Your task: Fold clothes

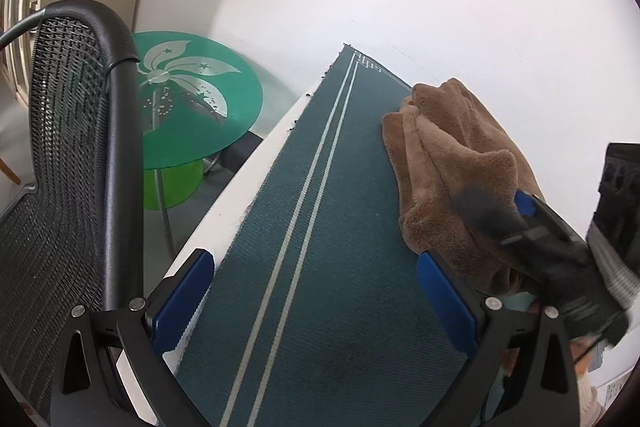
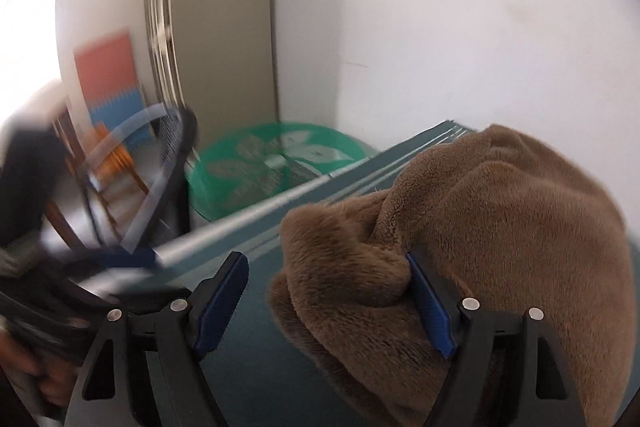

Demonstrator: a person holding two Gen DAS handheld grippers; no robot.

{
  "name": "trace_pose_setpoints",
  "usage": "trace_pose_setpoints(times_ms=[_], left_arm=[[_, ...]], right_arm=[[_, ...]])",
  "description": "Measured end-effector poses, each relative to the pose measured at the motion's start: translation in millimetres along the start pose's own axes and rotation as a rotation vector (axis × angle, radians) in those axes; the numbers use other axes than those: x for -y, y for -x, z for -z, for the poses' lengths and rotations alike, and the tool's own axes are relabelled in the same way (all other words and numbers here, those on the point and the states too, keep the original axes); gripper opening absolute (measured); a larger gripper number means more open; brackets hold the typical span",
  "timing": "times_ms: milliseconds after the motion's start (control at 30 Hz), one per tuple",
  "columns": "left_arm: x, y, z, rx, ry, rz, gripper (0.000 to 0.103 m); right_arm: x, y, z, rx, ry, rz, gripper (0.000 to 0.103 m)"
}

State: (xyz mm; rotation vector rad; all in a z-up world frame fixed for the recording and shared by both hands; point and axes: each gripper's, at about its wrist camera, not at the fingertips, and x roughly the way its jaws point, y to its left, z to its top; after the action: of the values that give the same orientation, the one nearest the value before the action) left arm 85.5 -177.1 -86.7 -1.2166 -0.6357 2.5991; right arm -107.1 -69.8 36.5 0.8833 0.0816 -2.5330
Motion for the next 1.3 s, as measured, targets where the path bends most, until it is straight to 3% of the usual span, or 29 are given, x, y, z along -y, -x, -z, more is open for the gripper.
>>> trace_pose_setpoints(times_ms=[33, 100, 233, 333, 533, 667, 800, 933, 1033, 1167, 1300], left_arm=[[0.7, 1.3, 1.0, 0.001, 0.000, -0.003, 0.102], [1.3, 1.8, 2.1, 0.001, -0.001, -0.009, 0.102], [2.5, 3.5, 5.5, 0.002, 0.003, -0.016, 0.102], [2.9, 6.5, 8.0, 0.008, 0.008, -0.019, 0.102], [9.3, 18.2, 9.4, 0.033, 0.000, -0.016, 0.102], [15.8, 28.9, 7.1, 0.061, -0.011, -0.014, 0.102], [22.8, 35.3, 1.6, 0.079, -0.024, -0.021, 0.102], [36.4, 37.8, -5.9, 0.091, -0.056, -0.016, 0.102], [53.7, 36.7, -13.5, 0.107, -0.099, 0.001, 0.102], [86.3, 31.7, -21.3, 0.123, -0.159, 0.046, 0.102], [118.9, 13.7, -35.8, 0.143, -0.231, 0.061, 0.102]], right_arm=[[5.3, 9.4, 14.8, 0.021, -0.053, -0.049, 0.081], [26.1, 19.8, 6.8, 0.070, -0.155, -0.110, 0.081], [54.8, 51.5, 7.4, 0.135, -0.276, -0.101, 0.081], [58.0, 33.5, 13.3, 0.100, -0.266, -0.034, 0.081], [27.6, 5.0, 25.4, -0.017, -0.046, 0.114, 0.082], [0.8, -21.3, 39.7, -0.080, 0.127, 0.183, 0.102], [-5.0, -28.1, 48.3, -0.104, 0.189, 0.208, 0.103], [13.2, -5.0, 48.1, -0.037, 0.079, 0.102, 0.103], [33.2, 38.8, 50.1, 0.063, -0.026, 0.077, 0.102], [71.2, 86.8, 66.8, 0.166, -0.188, 0.194, 0.102], [105.0, 100.2, 82.9, 0.158, -0.291, 0.360, 0.102]])
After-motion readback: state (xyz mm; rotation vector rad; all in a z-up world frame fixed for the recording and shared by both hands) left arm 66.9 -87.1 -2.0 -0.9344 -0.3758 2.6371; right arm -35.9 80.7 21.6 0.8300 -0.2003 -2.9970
